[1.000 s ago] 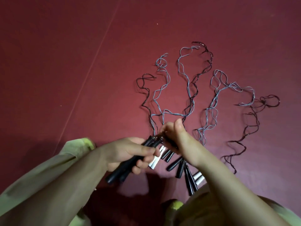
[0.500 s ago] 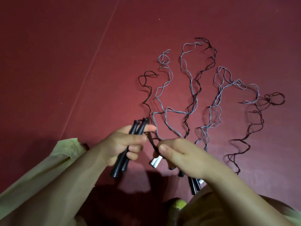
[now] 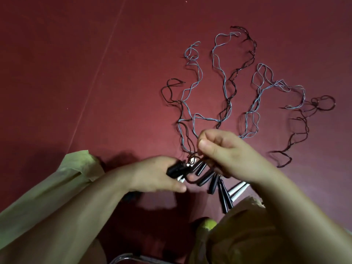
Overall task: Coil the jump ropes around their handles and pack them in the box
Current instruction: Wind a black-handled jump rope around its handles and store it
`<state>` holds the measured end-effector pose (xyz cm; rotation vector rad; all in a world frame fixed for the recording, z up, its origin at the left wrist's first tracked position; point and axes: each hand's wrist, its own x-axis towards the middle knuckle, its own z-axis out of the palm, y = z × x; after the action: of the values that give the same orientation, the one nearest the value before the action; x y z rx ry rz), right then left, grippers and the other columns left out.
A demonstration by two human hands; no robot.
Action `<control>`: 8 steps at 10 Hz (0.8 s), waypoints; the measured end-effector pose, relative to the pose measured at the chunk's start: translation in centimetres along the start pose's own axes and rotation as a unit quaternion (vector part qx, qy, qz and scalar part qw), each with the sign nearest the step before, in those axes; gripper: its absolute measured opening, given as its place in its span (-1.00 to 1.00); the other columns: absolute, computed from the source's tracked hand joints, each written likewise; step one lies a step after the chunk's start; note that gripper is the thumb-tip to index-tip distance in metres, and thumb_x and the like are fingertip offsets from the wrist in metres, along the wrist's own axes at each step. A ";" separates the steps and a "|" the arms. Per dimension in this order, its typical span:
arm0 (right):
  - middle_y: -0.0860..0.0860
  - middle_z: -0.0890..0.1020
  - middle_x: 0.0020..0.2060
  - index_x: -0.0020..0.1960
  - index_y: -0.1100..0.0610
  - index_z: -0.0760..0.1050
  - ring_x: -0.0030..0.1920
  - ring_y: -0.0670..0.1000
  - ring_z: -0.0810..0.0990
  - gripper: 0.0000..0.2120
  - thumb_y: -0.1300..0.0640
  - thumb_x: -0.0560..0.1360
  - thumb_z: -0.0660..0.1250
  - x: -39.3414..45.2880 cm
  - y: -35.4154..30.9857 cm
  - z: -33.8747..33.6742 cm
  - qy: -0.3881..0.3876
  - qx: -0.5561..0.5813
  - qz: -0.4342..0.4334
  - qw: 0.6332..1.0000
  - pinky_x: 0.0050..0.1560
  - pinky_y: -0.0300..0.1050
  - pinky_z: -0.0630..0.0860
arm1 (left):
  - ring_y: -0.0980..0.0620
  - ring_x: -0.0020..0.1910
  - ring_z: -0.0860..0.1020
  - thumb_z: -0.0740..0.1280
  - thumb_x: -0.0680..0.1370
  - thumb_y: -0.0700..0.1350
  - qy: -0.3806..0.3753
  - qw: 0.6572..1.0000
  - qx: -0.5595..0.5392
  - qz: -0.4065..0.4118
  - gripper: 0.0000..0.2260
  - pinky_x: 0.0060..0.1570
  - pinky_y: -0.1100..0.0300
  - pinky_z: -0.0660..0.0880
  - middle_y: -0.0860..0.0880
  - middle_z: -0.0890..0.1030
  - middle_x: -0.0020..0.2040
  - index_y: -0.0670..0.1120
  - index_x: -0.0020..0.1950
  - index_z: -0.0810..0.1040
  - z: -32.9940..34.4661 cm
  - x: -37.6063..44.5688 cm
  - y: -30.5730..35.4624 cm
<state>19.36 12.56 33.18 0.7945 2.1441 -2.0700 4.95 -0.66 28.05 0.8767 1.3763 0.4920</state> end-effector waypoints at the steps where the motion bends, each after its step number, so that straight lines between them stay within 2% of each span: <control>1: -0.10 0.52 -0.46 -0.02 0.00 0.53 -0.50 -0.14 0.46 -0.55 -0.30 0.58 0.03 -0.3 0.7 -1.4 -0.059 -0.027 0.121 0.991 -0.40 -0.25 0.40 | 0.25 -0.59 0.28 0.41 0.49 -0.31 0.055 0.997 -0.038 0.034 -0.86 -0.54 0.41 0.23 0.17 0.37 -0.51 -0.13 -0.12 0.49 -0.4 0.2 -0.2; 2: -0.27 0.60 -0.24 0.02 -0.25 0.50 -0.24 -0.26 0.56 -0.51 -0.48 0.45 -0.05 0.4 3.9 -1.8 -0.107 -0.045 0.175 0.978 -0.09 -0.28 0.45 | 0.19 -0.55 0.30 0.44 0.40 -0.25 0.031 0.990 -0.112 0.076 -0.72 -0.53 0.29 0.26 0.04 0.39 -0.39 -0.01 0.06 0.56 -0.2 -0.2 0.4; 3: -0.30 0.60 -0.14 0.06 -0.17 0.51 -0.09 -0.29 0.57 -0.53 -0.41 0.52 -0.04 0.7 4.7 -0.7 -0.112 -0.021 0.181 0.977 0.10 -0.30 0.45 | 0.16 -0.56 0.24 0.37 0.34 -0.25 0.019 0.968 -0.227 0.104 -0.72 -0.49 0.26 0.12 0.02 0.38 -0.43 -0.03 0.01 0.57 -0.6 -0.1 0.8; 4: -0.26 0.57 -0.17 0.02 -0.15 0.51 -0.14 -0.28 0.54 -0.64 -0.26 0.62 -0.02 0.9 3.7 -0.1 -0.090 -0.038 0.150 0.984 0.05 -0.32 0.44 | 0.19 -0.59 0.22 0.37 0.34 -0.29 -0.003 0.946 -0.303 0.111 -0.72 -0.55 0.35 0.14 0.05 0.37 -0.46 -0.12 0.03 0.56 -1.0 -0.3 0.9; 5: -0.06 0.43 -0.46 -0.26 -0.04 0.52 -0.44 -0.03 0.38 -0.61 -0.02 0.66 0.07 0.8 2.6 0.8 -0.097 -0.019 0.074 0.992 -0.36 -0.15 0.34 | 0.25 -0.58 0.28 0.55 0.28 -0.19 -0.088 0.886 -0.421 0.173 -0.63 -0.60 0.40 0.26 0.08 0.39 -0.43 -0.06 0.08 0.66 -2.0 -0.4 0.4; 6: -0.16 0.36 -0.45 -0.31 -0.09 0.40 -0.40 -0.11 0.32 -0.70 -0.05 0.58 0.11 0.6 1.8 1.9 -0.077 -0.108 0.018 0.991 -0.32 -0.15 0.35 | 0.26 -0.56 0.31 0.51 0.33 -0.23 -0.090 0.871 -0.450 0.174 -0.49 -0.59 0.40 0.28 0.10 0.42 -0.40 -0.13 0.27 0.52 -2.2 -0.5 0.3; 7: -0.01 0.48 -0.35 -0.21 0.01 0.36 -0.22 0.09 0.55 -0.76 -0.01 0.61 0.19 0.0 0.1 1.8 -0.082 -0.283 0.014 0.956 -0.15 0.03 0.51 | 0.21 -0.58 0.24 0.31 0.34 -0.32 0.001 0.926 -0.364 0.094 -0.49 -0.59 0.37 0.20 0.08 0.37 -0.43 -0.05 0.28 0.45 -2.0 -0.6 0.5; 8: 0.01 0.64 -0.24 -0.02 0.10 0.53 -0.22 0.01 0.54 -0.89 0.08 0.57 0.27 -0.8 -1.2 0.5 -0.076 -0.391 -0.040 0.917 -0.19 -0.11 0.42 | 0.15 -0.57 0.24 0.36 0.29 -0.26 0.046 0.985 -0.165 0.019 -0.64 -0.56 0.30 0.18 -0.04 0.38 -0.40 -0.15 0.07 0.49 -1.8 -0.5 0.2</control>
<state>19.40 11.88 34.49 0.4195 2.6024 -1.0446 3.14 -0.42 28.61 0.6156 1.3149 0.7752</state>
